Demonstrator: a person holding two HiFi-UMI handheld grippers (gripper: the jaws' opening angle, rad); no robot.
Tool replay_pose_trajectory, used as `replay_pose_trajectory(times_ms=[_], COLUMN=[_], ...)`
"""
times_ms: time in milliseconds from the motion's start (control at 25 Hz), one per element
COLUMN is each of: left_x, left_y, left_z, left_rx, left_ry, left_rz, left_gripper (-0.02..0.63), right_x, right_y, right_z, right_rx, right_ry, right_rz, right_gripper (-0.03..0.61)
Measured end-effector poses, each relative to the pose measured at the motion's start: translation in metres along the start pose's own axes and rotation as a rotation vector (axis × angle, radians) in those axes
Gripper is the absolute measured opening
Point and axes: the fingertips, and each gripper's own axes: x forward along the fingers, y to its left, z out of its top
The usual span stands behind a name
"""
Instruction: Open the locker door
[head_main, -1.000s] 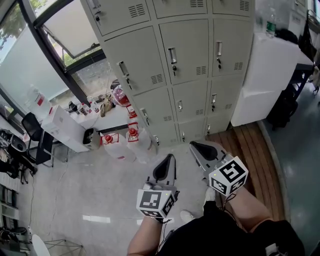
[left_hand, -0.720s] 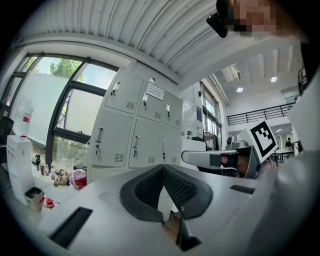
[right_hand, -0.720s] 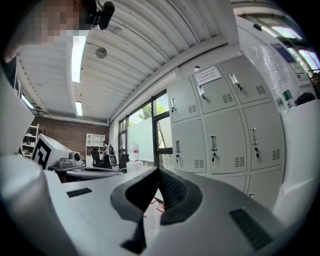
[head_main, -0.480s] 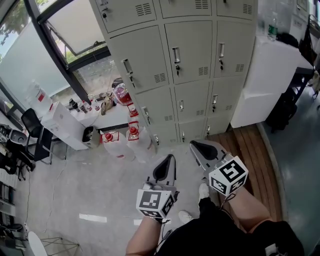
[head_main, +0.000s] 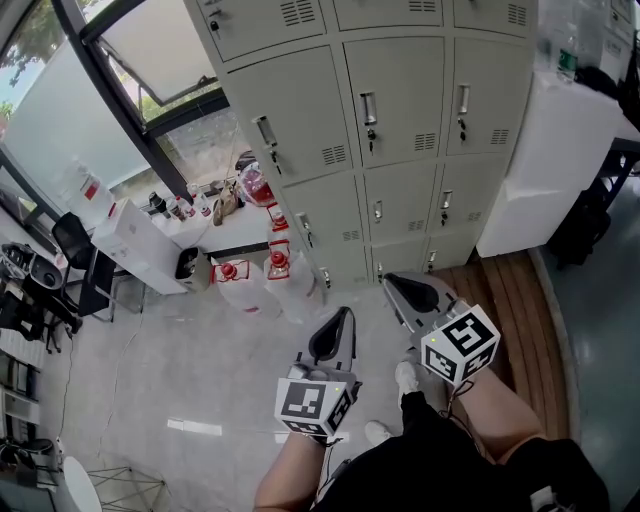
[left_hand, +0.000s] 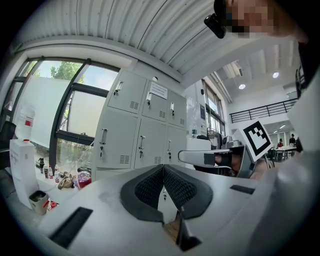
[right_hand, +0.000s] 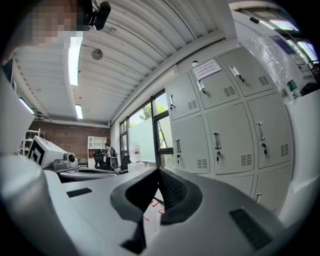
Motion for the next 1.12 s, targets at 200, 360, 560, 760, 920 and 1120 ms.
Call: replay_pose_trajectory(times_ms=[200, 360, 560, 760, 920, 1120], left_x=[0.023, 0.045, 0.078, 0.117, 0.145, 0.176], left_y=[0.012, 0.022, 0.038, 0.054, 0.063, 0.069], left_z=[0.002, 0.006, 0.011, 0.015, 0.019, 0.023], left_rx=[0.005, 0.007, -0.003, -0.017, -0.021, -0.012], left_ry=[-0.006, -0.001, -0.007, -0.019, -0.027, -0.032], left_rz=[0.009, 0.015, 0.023, 0.03, 0.028, 0.035], left_gripper=[0.017, 0.017, 0.017, 0.017, 0.017, 0.017], right_x=[0.021, 0.039, 0.063, 0.089, 0.106, 0.123], right_y=[-0.021, -0.041, -0.069, -0.101, -0.126, -0.155], right_z=[0.003, 0.008, 0.015, 0.02, 0.026, 0.034], right_rx=[0.006, 0.013, 0.009, 0.003, -0.009, -0.016], right_ry=[-0.002, -0.004, -0.007, 0.001, 0.003, -0.007], right_rz=[0.005, 0.01, 0.012, 0.014, 0.011, 0.017], right_gripper=[0.054, 0.054, 0.054, 0.054, 0.054, 0.054])
